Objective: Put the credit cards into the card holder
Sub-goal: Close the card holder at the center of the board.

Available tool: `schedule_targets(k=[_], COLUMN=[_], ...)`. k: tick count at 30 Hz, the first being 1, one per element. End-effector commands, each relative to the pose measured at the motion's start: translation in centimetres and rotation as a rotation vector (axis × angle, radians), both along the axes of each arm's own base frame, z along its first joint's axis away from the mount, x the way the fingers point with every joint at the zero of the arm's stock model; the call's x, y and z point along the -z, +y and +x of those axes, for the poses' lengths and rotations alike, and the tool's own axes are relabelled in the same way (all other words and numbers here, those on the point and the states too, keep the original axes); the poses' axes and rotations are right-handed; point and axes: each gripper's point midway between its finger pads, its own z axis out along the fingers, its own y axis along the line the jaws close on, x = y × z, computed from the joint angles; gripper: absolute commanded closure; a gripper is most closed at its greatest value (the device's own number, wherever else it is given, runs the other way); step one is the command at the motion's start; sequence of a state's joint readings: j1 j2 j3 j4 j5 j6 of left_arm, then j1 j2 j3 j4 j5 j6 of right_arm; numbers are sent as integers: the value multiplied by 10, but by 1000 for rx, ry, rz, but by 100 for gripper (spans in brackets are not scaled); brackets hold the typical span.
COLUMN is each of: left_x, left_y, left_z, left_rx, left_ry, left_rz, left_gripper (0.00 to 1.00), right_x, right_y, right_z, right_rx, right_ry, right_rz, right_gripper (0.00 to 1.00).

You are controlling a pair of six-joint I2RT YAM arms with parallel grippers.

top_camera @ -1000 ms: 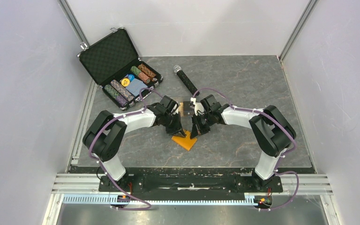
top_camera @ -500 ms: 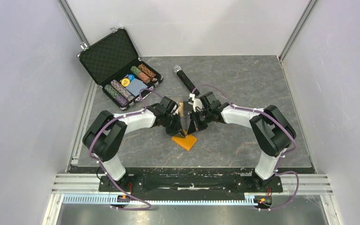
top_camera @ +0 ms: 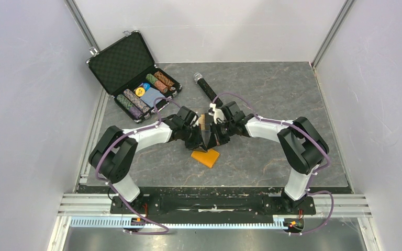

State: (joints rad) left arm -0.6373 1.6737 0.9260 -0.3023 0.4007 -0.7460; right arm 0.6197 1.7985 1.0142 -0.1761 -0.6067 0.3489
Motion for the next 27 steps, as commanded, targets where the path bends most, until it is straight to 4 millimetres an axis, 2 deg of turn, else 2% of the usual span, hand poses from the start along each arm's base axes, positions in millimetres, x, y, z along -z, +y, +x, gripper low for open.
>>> schedule_targets(k=[1, 9, 20, 27], left_x=[-22, -11, 22, 24], left_y=[-9, 1, 13, 12], left_z=[7, -5, -19, -17], left_rx=[-17, -31, -29, -21], left_ry=[-39, -1, 55, 50], left_rz=[-48, -15, 39, 42], left_gripper=[98, 98, 98, 98], right_x=[-13, -13, 0, 14], right_y=[8, 7, 7, 7], right_z=[10, 10, 1, -12], right_rx=[0, 0, -20, -51], right_ry=[-49, -47, -16, 16], right_rz=[23, 19, 0, -25], right_gripper=[100, 100, 100, 100])
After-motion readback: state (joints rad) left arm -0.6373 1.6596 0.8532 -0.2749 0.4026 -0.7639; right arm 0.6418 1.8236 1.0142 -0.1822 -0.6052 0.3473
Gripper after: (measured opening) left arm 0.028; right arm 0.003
